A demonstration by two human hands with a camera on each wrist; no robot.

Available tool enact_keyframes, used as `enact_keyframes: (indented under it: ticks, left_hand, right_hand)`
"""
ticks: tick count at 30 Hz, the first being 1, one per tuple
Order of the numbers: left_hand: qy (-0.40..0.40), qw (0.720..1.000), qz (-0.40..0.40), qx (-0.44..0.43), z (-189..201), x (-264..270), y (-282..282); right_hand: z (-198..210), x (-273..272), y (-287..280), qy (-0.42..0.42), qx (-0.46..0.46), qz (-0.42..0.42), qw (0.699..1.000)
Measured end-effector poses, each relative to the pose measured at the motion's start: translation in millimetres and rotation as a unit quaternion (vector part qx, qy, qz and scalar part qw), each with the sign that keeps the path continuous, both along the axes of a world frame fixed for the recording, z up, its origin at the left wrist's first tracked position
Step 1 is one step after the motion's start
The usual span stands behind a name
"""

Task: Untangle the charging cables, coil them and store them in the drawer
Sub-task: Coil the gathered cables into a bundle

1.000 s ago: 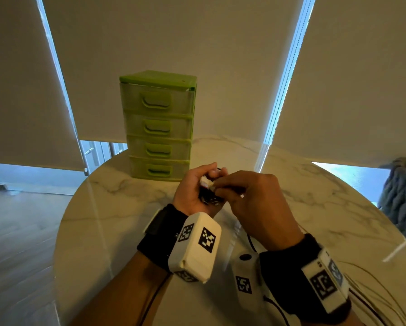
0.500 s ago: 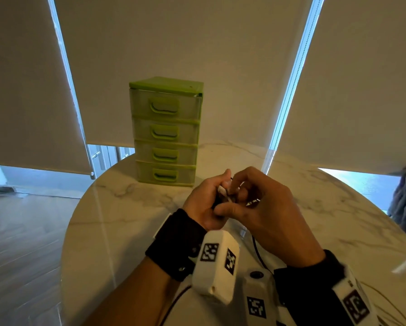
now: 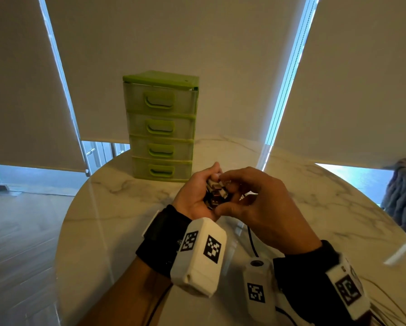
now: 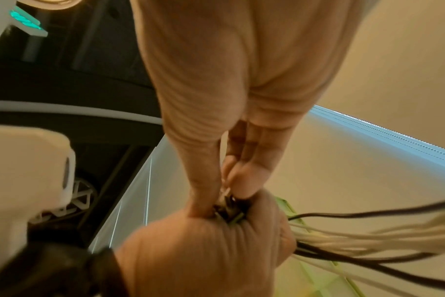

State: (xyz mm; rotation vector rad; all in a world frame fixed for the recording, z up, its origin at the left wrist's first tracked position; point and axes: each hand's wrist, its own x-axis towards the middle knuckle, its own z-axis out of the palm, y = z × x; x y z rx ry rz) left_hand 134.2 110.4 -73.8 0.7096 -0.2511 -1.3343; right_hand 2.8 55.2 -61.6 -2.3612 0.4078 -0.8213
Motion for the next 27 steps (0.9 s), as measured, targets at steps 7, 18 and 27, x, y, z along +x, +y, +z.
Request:
enact_keyframes:
  ticks: [7, 18, 27]
  left_hand:
    - [0.064, 0.998, -0.022, -0.001, -2.5, -5.0, 2.8]
    - [0.077, 0.996, -0.012, -0.032, 2.6, -11.9, 5.5]
    - [0.085, 0.996, 0.008, -0.015, 4.4, -12.0, 7.6]
  right_hand:
    - [-7.3, 9.4, 0.8, -0.056, -0.044, -0.002, 0.997]
    - [-4.2, -2.5, -15.0, -0.039, 0.048, 0.041, 0.997]
    - [-6.5, -0.9, -13.8, -0.025, -0.008, 0.037, 0.999]
